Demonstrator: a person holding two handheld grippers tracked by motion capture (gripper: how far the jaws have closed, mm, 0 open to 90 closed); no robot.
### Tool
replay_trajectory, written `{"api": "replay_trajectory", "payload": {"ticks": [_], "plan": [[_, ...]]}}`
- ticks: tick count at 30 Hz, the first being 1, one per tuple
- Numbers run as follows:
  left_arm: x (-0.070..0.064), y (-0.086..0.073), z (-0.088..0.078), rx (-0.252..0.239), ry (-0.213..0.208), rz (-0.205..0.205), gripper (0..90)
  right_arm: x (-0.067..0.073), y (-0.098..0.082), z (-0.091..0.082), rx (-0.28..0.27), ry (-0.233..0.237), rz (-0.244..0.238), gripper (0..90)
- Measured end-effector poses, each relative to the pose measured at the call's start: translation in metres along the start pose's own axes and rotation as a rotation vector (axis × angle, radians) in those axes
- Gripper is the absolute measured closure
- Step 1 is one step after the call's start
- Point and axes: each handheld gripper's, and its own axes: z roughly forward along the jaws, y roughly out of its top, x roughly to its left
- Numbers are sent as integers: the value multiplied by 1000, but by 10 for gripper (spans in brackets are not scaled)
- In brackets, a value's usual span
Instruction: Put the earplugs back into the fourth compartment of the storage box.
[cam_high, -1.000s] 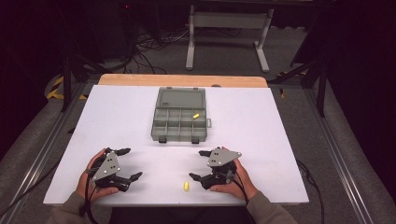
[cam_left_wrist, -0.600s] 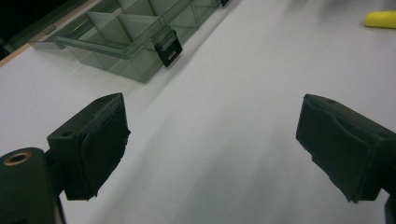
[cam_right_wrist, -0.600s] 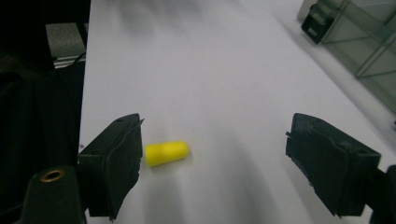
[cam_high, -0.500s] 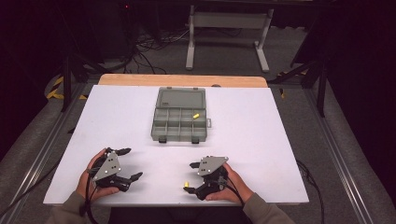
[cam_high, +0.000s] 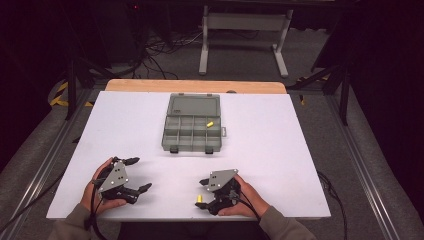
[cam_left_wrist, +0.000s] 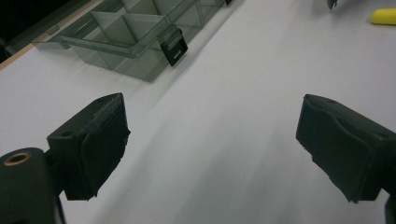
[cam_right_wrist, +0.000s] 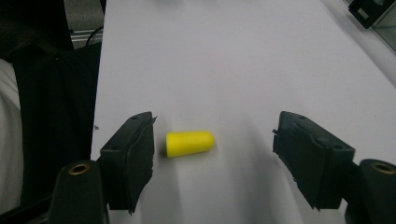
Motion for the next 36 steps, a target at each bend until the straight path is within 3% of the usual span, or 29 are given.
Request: {"api": "replay_trajectory", "payload": {"ticks": [5, 8, 16, 17, 36], "plan": [[1, -1, 1, 1, 0, -4, 100, -2, 1, 2, 12, 32, 19, 395], [0, 0, 0, 3, 4, 2, 100, -3, 1, 1, 12, 29, 28, 447], [0, 0, 0, 5, 4, 3, 100, 0, 1, 1, 5, 41, 12, 616], [0, 0, 0, 4, 5, 1, 100, 0, 2, 1, 5, 42, 5, 671], [0, 0, -1, 2, 3, 1, 101, 4, 5, -4, -16, 19, -26, 721]]}}
